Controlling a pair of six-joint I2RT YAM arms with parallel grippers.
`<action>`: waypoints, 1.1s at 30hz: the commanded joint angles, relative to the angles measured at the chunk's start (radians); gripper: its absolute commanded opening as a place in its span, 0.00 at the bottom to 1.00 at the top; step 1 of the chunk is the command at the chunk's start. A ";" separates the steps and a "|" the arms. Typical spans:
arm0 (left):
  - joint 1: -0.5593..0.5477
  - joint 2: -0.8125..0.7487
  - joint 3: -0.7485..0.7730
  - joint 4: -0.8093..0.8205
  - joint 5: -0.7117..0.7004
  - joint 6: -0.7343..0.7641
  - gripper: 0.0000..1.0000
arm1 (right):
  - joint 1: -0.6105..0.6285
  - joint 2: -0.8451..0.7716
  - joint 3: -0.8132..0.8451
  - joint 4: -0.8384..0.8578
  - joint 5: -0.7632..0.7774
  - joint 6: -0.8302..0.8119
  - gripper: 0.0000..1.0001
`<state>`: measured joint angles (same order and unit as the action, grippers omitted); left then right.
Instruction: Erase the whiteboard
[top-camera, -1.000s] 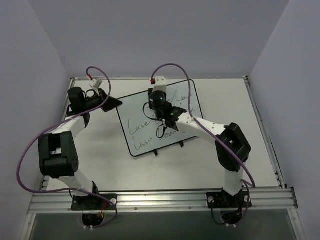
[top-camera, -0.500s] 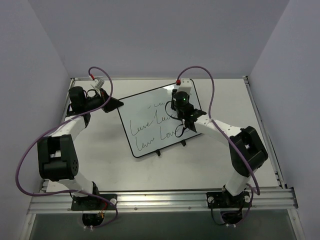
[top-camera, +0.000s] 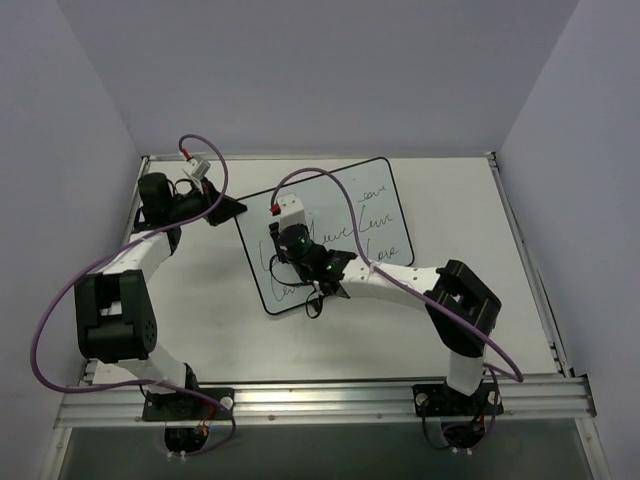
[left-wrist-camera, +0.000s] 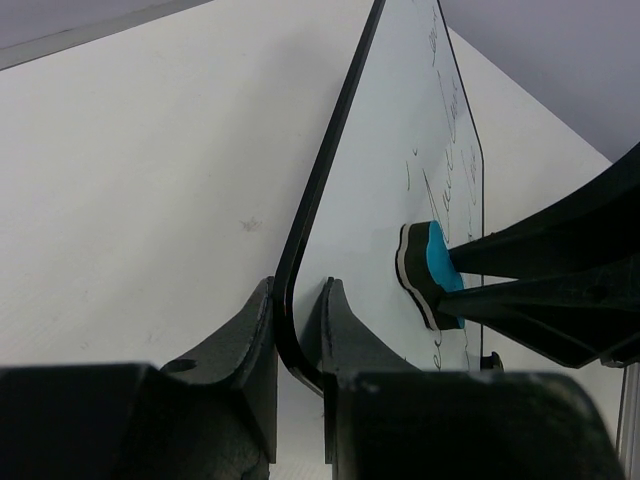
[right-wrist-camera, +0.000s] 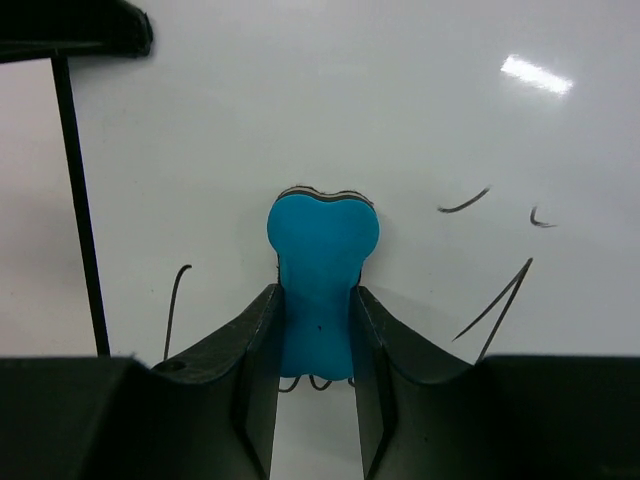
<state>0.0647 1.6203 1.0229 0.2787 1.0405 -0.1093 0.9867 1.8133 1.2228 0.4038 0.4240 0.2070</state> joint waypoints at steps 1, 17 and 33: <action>-0.048 0.010 -0.004 0.001 -0.048 0.257 0.02 | -0.057 0.034 0.061 -0.042 0.071 -0.040 0.00; -0.049 0.007 -0.006 -0.015 -0.065 0.278 0.02 | -0.543 -0.100 -0.135 -0.005 -0.123 0.015 0.00; -0.054 0.003 -0.003 -0.035 -0.079 0.298 0.02 | -0.646 -0.131 -0.140 0.012 -0.304 0.025 0.00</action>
<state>0.0536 1.6154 1.0237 0.2478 1.0290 -0.0483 0.3424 1.6535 1.0286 0.4713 0.1787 0.2424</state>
